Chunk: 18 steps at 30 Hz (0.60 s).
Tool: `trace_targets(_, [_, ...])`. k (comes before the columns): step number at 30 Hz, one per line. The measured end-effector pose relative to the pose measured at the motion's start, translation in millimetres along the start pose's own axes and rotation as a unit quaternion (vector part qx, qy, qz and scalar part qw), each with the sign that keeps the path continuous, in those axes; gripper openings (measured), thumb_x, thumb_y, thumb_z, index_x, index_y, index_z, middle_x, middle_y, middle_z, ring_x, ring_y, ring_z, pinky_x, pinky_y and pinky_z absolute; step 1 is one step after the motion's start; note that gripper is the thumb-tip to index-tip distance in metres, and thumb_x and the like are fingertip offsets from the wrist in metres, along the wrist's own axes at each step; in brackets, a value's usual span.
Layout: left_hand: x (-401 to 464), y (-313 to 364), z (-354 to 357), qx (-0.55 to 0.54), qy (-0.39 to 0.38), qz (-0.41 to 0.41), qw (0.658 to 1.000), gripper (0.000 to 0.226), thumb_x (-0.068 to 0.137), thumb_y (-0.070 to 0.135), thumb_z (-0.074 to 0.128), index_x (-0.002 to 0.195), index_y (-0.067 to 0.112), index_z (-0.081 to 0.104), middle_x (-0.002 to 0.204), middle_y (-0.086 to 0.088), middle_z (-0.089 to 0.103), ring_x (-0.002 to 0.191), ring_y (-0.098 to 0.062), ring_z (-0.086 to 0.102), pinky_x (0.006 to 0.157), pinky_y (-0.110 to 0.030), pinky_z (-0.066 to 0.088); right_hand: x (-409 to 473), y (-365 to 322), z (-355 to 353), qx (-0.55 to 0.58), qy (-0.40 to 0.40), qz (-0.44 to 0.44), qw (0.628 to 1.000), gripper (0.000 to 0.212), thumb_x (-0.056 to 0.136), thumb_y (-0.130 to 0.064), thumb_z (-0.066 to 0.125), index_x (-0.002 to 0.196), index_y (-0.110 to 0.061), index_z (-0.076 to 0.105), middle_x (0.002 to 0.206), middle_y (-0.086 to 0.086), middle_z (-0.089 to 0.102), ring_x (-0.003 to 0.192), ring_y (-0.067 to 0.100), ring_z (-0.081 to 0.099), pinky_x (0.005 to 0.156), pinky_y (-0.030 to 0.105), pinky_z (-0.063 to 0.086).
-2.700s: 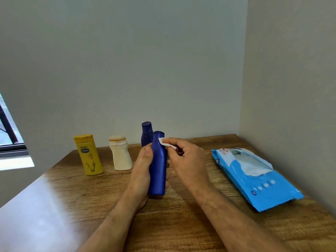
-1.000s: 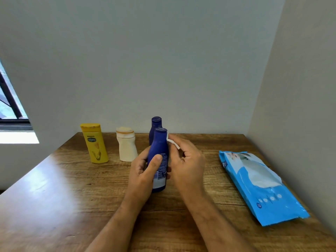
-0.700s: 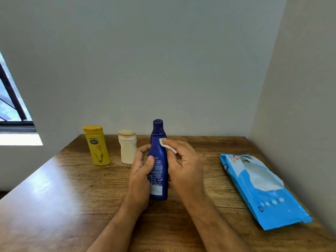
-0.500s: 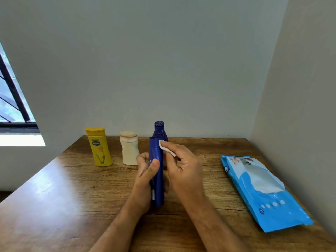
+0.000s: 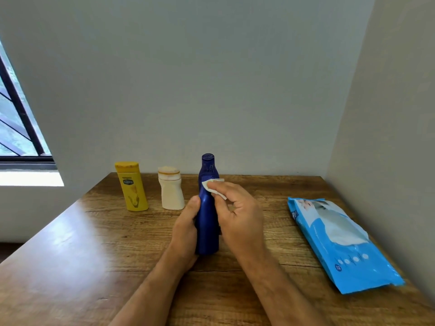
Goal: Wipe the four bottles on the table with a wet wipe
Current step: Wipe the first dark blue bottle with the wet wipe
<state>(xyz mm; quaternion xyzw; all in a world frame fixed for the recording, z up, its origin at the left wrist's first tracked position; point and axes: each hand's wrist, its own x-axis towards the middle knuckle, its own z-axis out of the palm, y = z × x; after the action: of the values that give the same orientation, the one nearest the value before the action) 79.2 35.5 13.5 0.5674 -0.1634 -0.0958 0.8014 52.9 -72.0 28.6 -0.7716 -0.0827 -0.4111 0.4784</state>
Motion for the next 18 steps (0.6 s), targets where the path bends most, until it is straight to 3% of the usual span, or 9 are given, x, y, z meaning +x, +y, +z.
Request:
trace_targets(4, [2.7,-2.3,-1.2,0.016,0.026,-0.012,0.999,0.041,0.107,0.035,0.030,0.109,0.016,0.066,0.088,-0.003,0.078,0.078,-0.016,0.073,0.068,-0.029,0.060,1.3,0.1,0.8,-0.024,0.021,-0.001,1.000,0.030,0.095,-0.011,0.061,0.118,-0.026,0.072,0.115,-0.019,0.069,0.112,-0.003,0.061,0.098,0.021,0.051])
trace_targets(7, [1.8,0.8,1.9,0.025,0.022,-0.021,0.999,0.042,0.108,0.037,0.027,0.110,0.016,0.064,0.084,-0.003,0.078,0.072,-0.016,0.074,0.059,-0.028,0.059,3.2,3.7,0.1,0.058,0.055,0.102,0.992,0.027,0.096,-0.014,0.063,0.113,-0.032,0.073,0.105,-0.012,0.075,0.093,0.000,0.067,0.084,0.026,0.059])
trace_targets(9, [1.8,1.7,3.1,0.028,0.020,-0.016,0.999,0.042,0.108,0.038,0.027,0.110,0.017,0.063,0.084,-0.004,0.078,0.070,-0.017,0.074,0.057,-0.029,0.060,3.2,4.3,-1.5,0.094,0.038,0.148,0.984,0.028,0.096,-0.018,0.063,0.112,-0.039,0.072,0.098,-0.005,0.076,0.079,0.001,0.064,0.074,0.032,0.061])
trace_targets(15, [0.3,5.2,0.1,-0.008,0.019,0.011,1.000,0.045,0.104,0.045,0.033,0.115,0.015,0.065,0.091,-0.009,0.078,0.078,-0.022,0.075,0.058,-0.032,0.060,1.0,-1.4,-4.7,0.066,-0.015,0.045,0.997,0.027,0.095,-0.009,0.064,0.116,-0.023,0.074,0.112,-0.019,0.072,0.104,0.000,0.068,0.088,0.031,0.060])
trace_targets(18, [-1.5,6.3,-0.9,-0.020,-0.017,0.013,1.000,0.052,0.095,0.052,0.056,0.124,0.009,0.060,0.096,-0.017,0.072,0.074,-0.029,0.069,0.060,-0.037,0.060,5.6,-5.5,-3.8,0.129,0.015,0.144,0.981,0.022,0.096,-0.015,0.064,0.111,-0.026,0.076,0.095,-0.008,0.077,0.072,0.005,0.070,0.061,0.026,0.058])
